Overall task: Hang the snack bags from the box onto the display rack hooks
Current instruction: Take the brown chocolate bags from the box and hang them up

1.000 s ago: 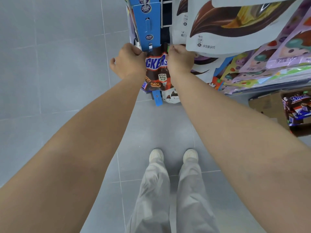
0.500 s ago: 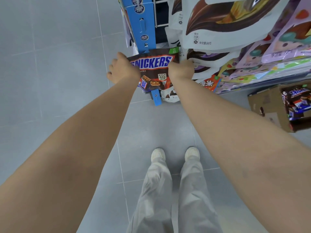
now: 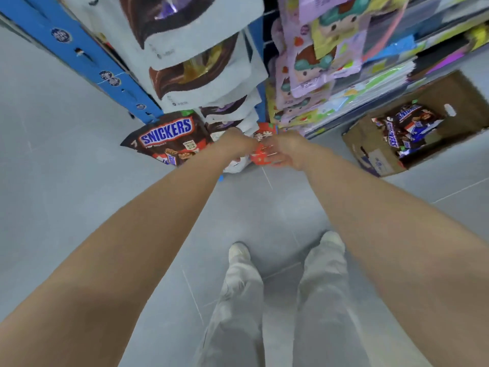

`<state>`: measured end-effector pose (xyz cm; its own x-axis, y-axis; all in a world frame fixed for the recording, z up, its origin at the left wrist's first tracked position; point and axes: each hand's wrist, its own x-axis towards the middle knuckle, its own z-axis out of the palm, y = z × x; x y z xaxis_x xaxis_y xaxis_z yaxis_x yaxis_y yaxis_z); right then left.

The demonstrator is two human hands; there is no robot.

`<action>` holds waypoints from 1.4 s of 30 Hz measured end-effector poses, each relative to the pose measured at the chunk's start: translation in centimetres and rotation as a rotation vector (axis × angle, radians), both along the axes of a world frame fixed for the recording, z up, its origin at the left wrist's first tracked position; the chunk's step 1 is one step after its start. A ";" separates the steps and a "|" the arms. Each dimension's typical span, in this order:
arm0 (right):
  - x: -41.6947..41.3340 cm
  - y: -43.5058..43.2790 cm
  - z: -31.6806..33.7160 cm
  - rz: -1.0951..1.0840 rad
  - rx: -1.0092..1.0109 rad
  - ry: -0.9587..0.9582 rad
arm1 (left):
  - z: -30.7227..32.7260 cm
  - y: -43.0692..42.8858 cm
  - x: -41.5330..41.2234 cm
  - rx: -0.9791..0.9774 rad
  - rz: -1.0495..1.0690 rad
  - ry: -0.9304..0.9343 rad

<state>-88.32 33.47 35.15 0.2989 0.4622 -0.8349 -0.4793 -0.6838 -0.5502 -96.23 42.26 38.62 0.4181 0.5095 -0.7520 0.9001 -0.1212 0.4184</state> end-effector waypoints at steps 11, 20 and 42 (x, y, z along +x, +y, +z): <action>21.4 -25.0 0.5 -0.327 -0.019 0.070 | -2.2 -18.2 23.7 0.116 -0.327 -0.088; 36.1 -38.5 -3.1 -0.537 -0.242 -0.090 | -8.1 -27.9 39.0 0.038 -0.366 -0.166; 60.9 -37.3 -30.4 -0.445 -0.303 0.173 | -38.2 -28.8 62.6 0.102 -0.675 0.124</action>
<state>-27.37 -3.81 4.71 0.2569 0.0551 -0.9649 -0.8236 -0.5100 -0.2484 -33.61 13.49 0.46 0.5824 0.2392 -0.7769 0.6546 -0.7046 0.2738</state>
